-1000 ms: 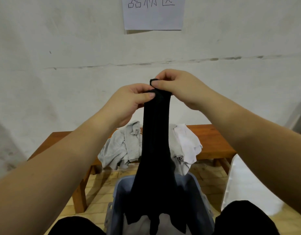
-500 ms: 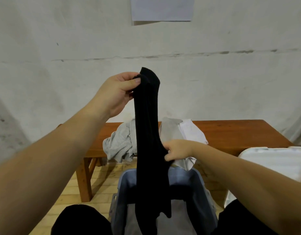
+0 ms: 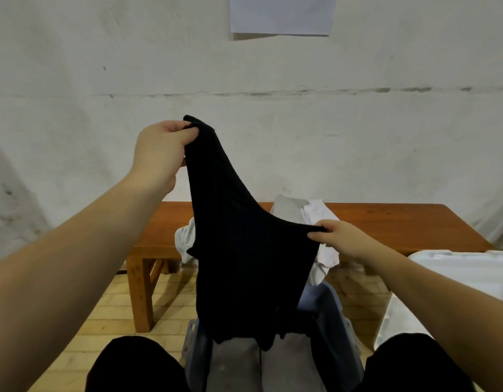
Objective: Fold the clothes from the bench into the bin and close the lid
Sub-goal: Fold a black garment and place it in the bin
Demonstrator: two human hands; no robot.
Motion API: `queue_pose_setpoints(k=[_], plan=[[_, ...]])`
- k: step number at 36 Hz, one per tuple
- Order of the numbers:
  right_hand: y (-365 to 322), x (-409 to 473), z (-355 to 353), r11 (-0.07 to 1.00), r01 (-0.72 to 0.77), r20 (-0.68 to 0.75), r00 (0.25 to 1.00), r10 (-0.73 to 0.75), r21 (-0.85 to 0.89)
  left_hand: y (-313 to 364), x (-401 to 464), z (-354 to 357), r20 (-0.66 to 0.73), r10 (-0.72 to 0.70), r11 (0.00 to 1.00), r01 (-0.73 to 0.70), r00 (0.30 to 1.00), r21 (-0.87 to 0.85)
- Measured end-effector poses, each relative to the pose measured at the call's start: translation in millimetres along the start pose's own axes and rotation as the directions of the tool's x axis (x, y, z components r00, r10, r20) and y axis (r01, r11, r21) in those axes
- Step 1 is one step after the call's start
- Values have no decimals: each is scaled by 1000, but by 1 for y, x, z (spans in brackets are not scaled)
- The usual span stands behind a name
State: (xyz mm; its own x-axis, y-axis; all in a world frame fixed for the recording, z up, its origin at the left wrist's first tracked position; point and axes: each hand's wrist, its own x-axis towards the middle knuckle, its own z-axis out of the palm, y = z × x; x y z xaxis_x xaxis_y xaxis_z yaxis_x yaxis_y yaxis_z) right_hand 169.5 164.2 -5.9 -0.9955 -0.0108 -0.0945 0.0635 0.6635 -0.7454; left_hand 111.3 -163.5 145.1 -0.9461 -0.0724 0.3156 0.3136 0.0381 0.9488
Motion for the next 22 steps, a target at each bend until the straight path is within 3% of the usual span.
queue_pose_setpoints(k=[3, 6, 13, 17, 20, 22], plan=[[-18, -8, 5, 945, 80, -52, 996, -67, 316, 1, -5, 9, 0, -8, 998, 8, 1000, 60], [-47, -12, 19, 837, 115, 25, 988, -152, 535, 6, -10, 25, 30, -72, 997, 72, 997, 13], [-97, -4, 64, 817, 121, 113, 969, -221, 564, 17, -18, 70, 143, -229, 942, 256, 963, -218], [-100, 1, 73, 761, 118, 71, 975, -211, 638, 4, -17, 77, 206, -233, 911, 287, 951, -295], [-99, 1, 65, 684, 136, -20, 984, -175, 717, -20, -20, 70, 274, -231, 924, 299, 933, -239], [-99, -1, 55, 626, 150, -66, 986, -155, 766, -41, -29, 61, 308, -276, 940, 322, 911, -112]])
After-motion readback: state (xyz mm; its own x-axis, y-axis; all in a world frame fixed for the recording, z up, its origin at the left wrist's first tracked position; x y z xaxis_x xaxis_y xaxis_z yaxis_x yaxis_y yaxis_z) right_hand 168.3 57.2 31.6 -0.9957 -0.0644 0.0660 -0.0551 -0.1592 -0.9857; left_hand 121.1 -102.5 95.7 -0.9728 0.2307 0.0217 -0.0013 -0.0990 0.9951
